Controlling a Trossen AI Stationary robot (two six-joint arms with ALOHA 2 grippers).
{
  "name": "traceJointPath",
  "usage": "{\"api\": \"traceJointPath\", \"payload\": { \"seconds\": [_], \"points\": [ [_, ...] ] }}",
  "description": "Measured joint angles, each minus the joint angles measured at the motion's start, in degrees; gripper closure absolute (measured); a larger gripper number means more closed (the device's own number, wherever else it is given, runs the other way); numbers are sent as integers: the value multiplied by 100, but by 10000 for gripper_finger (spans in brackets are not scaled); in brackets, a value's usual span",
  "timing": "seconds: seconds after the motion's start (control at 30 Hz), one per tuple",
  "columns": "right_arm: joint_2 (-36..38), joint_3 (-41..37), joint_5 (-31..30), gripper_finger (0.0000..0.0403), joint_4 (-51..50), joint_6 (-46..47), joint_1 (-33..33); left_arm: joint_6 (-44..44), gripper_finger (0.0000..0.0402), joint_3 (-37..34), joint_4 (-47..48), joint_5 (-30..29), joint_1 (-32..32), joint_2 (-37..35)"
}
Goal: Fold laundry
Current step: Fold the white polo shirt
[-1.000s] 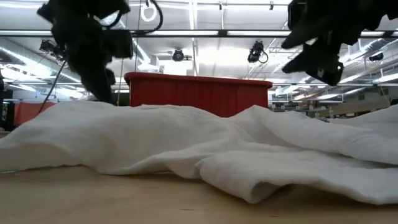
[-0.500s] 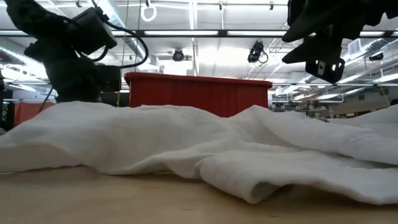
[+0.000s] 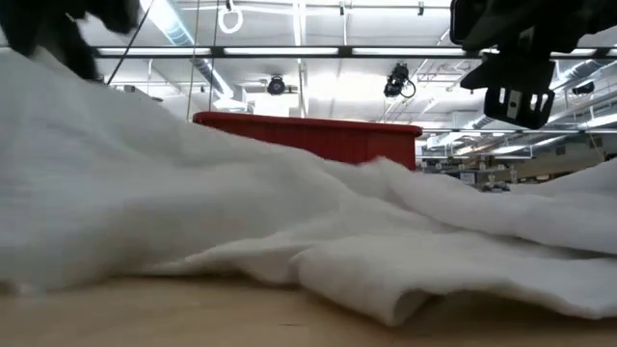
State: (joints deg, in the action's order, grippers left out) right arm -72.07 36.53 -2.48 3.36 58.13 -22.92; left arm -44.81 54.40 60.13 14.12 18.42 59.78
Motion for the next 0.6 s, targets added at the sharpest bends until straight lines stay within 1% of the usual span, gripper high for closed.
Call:
{"api": "traceJointPath", "payload": {
  "seconds": [0.07,0.13,0.2,0.27,0.33,0.4,0.5,0.6],
  "points": [
    [0,0,128,266,0,3,0,-403,400,398,882,-119,280,-97],
    [2,0,356,266,0,23,2,-830,400,610,1274,-121,554,-201],
    [2,0,561,266,-13,-14,0,-1192,400,639,1294,-90,805,-343],
    [4,0,642,266,-75,-148,-23,-1439,400,588,1275,-102,1011,-405],
    [4,0,645,266,-122,-339,-57,-1569,400,478,1179,-256,1145,-397],
    [4,0,555,266,-184,-561,-61,-1615,396,284,849,-455,1225,-393],
    [4,0,175,266,-300,-789,-59,-1872,373,-50,477,-819,1246,-334],
    [-84,4,-91,266,-527,-1057,-52,-1972,334,-265,449,-894,1241,-214]
  ]
}}
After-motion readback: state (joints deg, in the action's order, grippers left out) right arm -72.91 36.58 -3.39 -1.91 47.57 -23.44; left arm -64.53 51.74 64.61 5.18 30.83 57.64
